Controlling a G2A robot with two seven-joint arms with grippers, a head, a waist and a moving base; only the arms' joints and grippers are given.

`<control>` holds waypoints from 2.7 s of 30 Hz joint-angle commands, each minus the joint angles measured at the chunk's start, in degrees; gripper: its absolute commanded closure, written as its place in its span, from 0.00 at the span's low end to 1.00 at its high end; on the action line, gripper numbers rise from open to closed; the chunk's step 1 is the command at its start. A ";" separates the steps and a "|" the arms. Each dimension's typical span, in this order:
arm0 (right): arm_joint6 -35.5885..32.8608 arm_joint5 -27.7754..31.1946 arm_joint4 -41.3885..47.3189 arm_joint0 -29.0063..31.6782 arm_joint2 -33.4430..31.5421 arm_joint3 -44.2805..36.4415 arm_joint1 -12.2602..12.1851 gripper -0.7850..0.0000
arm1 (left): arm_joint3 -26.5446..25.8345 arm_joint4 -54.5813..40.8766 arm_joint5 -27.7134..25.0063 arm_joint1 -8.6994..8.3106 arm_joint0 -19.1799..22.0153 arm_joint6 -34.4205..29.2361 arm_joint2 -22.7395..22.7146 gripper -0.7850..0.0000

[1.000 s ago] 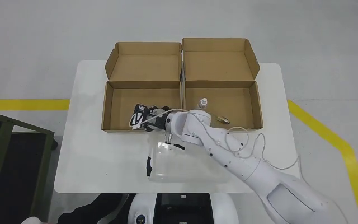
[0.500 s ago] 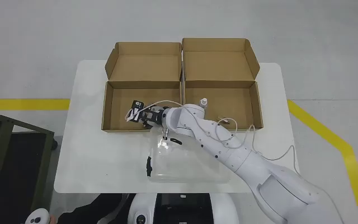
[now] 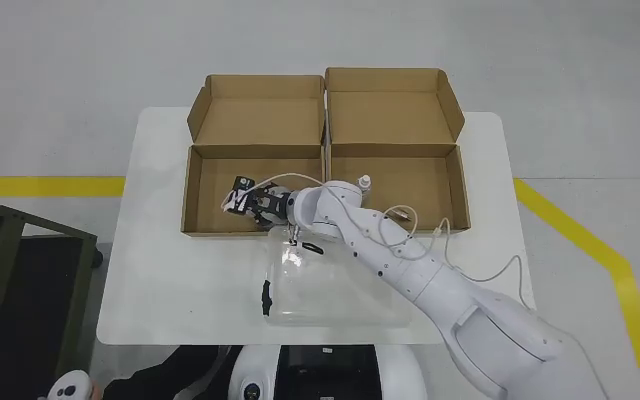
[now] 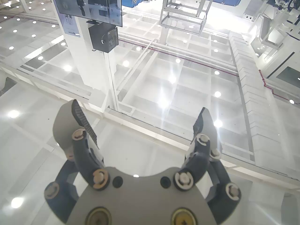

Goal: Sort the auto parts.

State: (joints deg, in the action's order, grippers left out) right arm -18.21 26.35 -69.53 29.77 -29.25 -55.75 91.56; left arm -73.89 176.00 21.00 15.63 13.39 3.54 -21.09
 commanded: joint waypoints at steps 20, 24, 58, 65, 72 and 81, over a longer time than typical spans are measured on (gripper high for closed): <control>0.28 -1.21 -2.92 4.29 -12.10 -13.04 -3.09 0.55 | 0.00 0.00 0.00 0.00 0.00 0.00 0.00 0.00; -1.22 -1.25 -3.92 8.94 -17.41 -19.90 -5.11 0.51 | 0.00 0.00 0.00 0.00 0.00 0.00 0.00 0.00; 12.72 4.64 -17.88 57.81 -62.48 -58.68 -15.99 0.00 | 0.00 0.00 0.00 0.00 0.00 0.00 0.00 0.00; 17.15 4.15 -18.54 63.34 -69.30 -61.30 -16.84 0.00 | 0.00 0.00 0.00 0.00 0.00 0.00 0.00 0.00; 19.41 2.51 -16.86 67.25 -74.56 -62.89 -17.28 0.00 | 0.00 0.00 0.00 0.00 0.00 0.00 0.00 0.00; 20.93 2.42 -15.83 69.16 -76.76 -63.59 -17.57 0.00 | 0.00 0.00 0.00 0.00 0.00 0.00 0.00 0.00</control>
State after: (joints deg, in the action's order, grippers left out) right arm 2.72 28.77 -85.36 98.92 -106.00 -119.34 74.00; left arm -73.89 176.00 21.00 15.63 13.39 3.54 -21.09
